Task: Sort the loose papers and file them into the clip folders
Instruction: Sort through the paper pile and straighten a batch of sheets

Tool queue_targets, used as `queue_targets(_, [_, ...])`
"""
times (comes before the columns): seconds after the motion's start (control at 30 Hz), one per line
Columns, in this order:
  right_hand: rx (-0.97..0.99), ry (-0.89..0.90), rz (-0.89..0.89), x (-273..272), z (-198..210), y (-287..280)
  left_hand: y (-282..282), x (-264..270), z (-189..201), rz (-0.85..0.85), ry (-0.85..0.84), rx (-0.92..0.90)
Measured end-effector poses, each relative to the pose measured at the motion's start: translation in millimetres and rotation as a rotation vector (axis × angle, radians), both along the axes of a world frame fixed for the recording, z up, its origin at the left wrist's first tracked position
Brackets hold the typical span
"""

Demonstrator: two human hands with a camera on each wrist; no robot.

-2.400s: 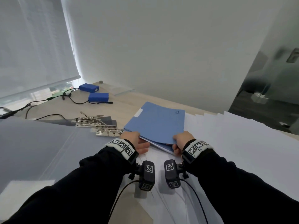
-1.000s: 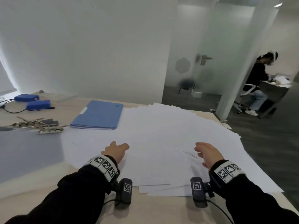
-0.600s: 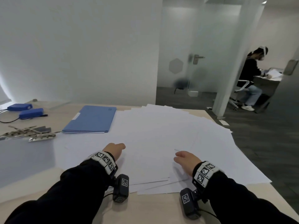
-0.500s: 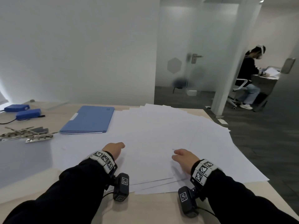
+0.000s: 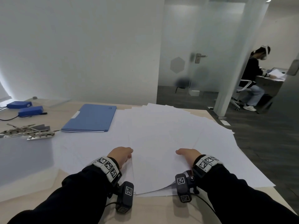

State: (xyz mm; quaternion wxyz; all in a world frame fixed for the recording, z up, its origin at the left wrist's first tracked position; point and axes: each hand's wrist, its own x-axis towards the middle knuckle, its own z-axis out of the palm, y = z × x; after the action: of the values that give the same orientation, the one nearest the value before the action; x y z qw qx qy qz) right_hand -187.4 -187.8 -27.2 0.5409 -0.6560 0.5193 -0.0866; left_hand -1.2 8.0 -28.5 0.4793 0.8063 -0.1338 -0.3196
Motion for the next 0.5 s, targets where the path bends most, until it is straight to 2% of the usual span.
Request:
queue_targets(0.1, [-0.040, 0.062, 0.045, 6, -1, 5, 2, 3, -2, -0.002, -0.038, -0.012])
queue_targets(0.27, [-0.251, 0.270, 0.221, 18, 5, 14, 3, 2, -3, -0.052, -0.057, 0.005])
queue_targets(0.37, [-0.277, 0.271, 0.224, 21, 10, 14, 4, 3, -5, -0.058, -0.051, -0.015])
queue_targets(0.5, [-0.210, 0.228, 0.177, 20, 17, 13, 6, 2, -9, -0.106, -0.095, -0.018])
